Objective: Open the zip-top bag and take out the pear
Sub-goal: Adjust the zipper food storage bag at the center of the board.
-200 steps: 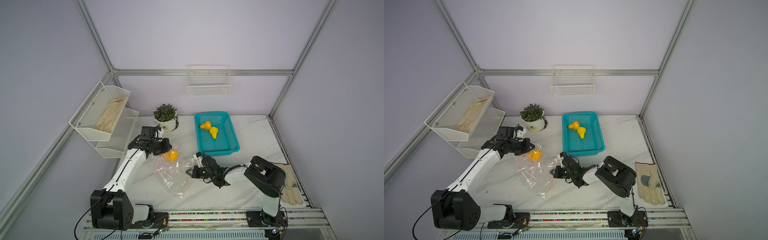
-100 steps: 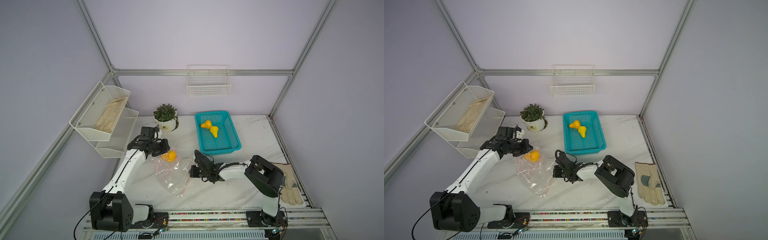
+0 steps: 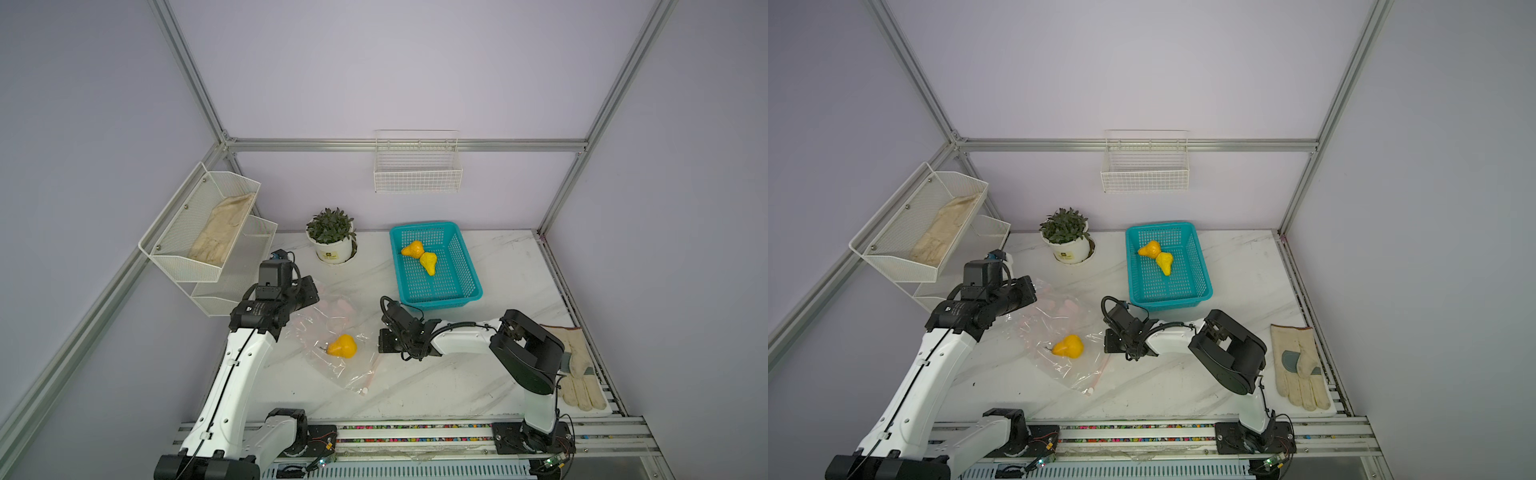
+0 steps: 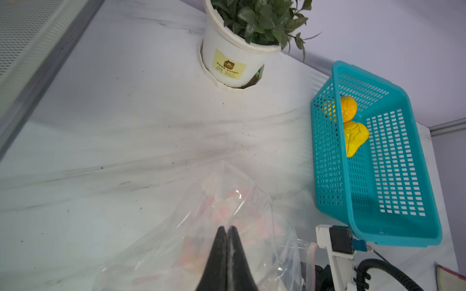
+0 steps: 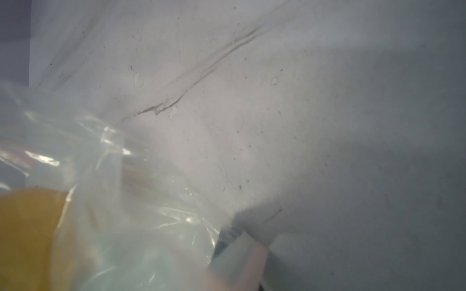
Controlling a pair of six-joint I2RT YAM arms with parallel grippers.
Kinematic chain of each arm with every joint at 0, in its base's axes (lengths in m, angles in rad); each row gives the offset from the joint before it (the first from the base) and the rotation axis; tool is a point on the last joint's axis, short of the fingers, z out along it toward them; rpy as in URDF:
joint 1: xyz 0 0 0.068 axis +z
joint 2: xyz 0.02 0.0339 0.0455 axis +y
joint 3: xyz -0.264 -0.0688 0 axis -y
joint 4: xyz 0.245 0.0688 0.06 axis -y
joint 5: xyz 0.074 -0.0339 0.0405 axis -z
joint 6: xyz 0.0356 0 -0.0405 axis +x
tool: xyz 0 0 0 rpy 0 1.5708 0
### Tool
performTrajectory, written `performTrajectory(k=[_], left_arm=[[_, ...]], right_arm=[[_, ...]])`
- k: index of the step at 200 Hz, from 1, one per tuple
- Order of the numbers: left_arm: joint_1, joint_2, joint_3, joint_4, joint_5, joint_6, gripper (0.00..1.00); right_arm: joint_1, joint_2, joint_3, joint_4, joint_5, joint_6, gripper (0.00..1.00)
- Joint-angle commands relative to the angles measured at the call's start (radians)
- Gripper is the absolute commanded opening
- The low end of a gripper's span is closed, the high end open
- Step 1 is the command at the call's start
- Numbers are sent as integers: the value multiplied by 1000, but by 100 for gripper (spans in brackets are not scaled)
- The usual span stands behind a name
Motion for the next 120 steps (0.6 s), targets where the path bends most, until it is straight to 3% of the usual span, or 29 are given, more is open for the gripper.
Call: performTrajectory(k=[1, 51, 88, 120], left_arm=[[8, 40, -38, 26, -4, -4, 0], [12, 352, -81, 40, 137, 9, 0], [13, 503, -71, 63, 130, 32, 20], [16, 478, -43, 16, 76, 48, 44]], right_arm=[[-2, 77, -32, -159, 25, -14, 0], [-2, 88, -19, -112, -32, -31, 0], [-2, 54, -23, -84, -48, -50, 0], [-2, 3, -24, -64, -56, -82, 4]])
